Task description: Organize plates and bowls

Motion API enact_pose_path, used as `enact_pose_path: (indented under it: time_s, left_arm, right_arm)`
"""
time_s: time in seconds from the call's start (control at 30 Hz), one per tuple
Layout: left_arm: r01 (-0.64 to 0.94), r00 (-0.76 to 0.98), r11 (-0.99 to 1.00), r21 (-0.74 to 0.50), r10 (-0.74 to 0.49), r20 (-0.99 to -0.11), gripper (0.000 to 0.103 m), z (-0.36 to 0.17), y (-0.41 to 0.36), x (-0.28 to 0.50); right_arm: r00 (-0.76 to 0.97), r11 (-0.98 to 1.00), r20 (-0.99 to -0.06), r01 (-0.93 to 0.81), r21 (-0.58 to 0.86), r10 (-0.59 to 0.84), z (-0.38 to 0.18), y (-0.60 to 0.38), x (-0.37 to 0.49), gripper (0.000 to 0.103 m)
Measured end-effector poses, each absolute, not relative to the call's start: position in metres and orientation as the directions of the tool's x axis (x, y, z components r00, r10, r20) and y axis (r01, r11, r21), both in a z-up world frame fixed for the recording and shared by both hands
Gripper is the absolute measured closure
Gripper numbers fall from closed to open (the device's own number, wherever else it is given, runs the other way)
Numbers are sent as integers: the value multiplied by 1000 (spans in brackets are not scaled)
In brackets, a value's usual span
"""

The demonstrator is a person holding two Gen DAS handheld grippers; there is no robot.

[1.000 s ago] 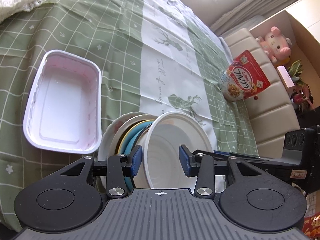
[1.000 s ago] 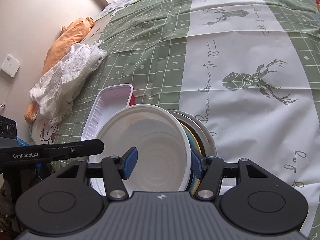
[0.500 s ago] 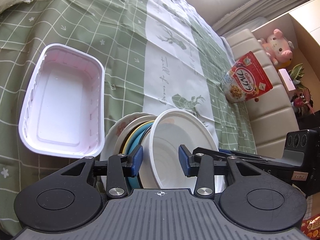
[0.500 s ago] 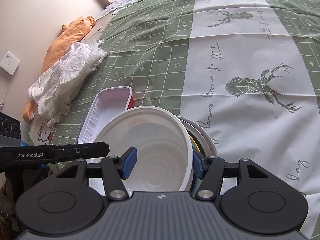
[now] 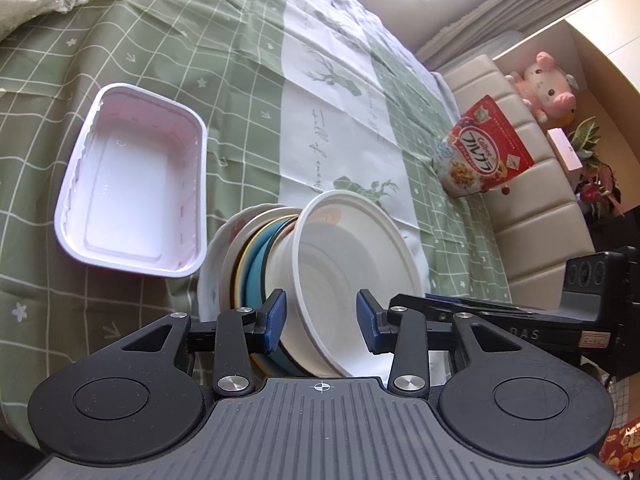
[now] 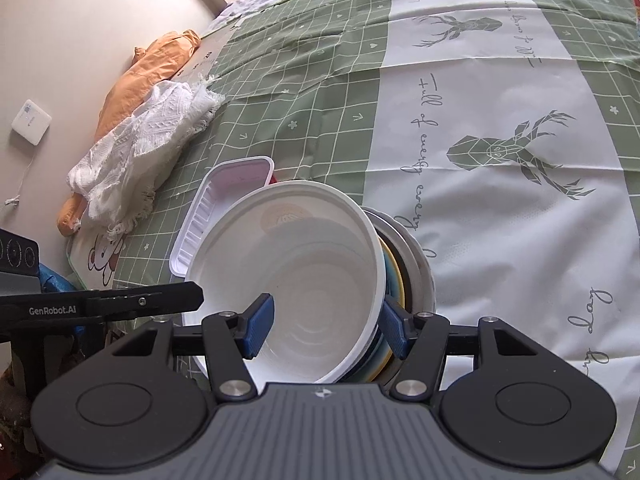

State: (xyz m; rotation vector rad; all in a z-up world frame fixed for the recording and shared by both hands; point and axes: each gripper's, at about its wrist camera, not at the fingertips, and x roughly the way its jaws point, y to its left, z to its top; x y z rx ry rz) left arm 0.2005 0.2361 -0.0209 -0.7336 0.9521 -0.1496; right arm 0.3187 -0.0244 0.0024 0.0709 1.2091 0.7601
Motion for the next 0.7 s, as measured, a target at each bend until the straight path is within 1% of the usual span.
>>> enact_pose_path:
  time_s: [0.47,0.7]
  left_arm:
    - [-229,558,771,-595,-396,-729,61,-28,232,191]
    - [-223,553,777,-589,-397,-733,62,-29,228,186]
  right_arm:
    - [123,760,-837,-503,411,534,-5,-28,305,45]
    - [125,765,-844,-507,398,522,-5,-30,300,45]
